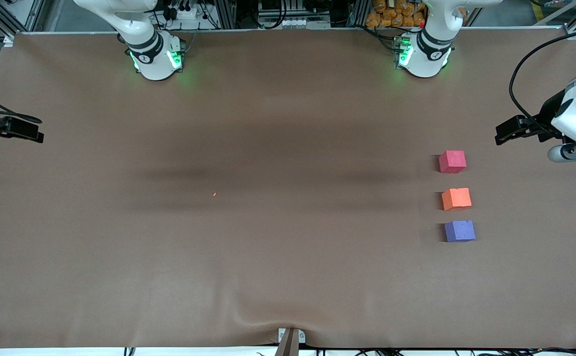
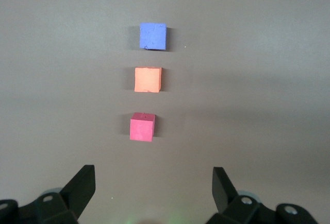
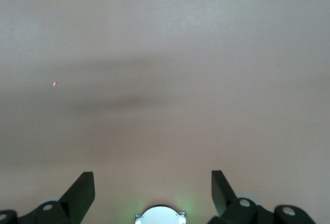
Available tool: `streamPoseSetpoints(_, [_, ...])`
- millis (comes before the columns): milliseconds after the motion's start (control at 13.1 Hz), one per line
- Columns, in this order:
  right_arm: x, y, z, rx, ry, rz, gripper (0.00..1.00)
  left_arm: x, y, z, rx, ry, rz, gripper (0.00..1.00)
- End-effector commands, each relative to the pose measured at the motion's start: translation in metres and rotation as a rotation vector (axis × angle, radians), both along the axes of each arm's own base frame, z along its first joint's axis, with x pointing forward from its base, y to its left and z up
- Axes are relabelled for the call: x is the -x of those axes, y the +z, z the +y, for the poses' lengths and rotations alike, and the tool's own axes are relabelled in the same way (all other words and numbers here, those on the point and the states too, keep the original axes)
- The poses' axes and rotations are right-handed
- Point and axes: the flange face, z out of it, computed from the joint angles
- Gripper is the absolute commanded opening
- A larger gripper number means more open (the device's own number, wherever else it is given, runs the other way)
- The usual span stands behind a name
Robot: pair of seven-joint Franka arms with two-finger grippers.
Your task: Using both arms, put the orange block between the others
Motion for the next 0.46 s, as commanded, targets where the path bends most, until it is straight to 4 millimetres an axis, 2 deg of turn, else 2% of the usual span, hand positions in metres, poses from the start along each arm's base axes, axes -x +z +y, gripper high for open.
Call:
streamPoseSetpoints(0, [0.0056,0.0071,-0.0004,0.013,-0.003,-0.002,1.00,0.0051,0.0031,-0.0010,0.017,0.002,0.011,1.00])
streamPoseSetpoints(383, [0.0056,0.0072,-0.0006,0.015,-0.003,-0.002,1.00,0.0063,0.0042,-0.0033,0.015,-0.002,0.014,1.00])
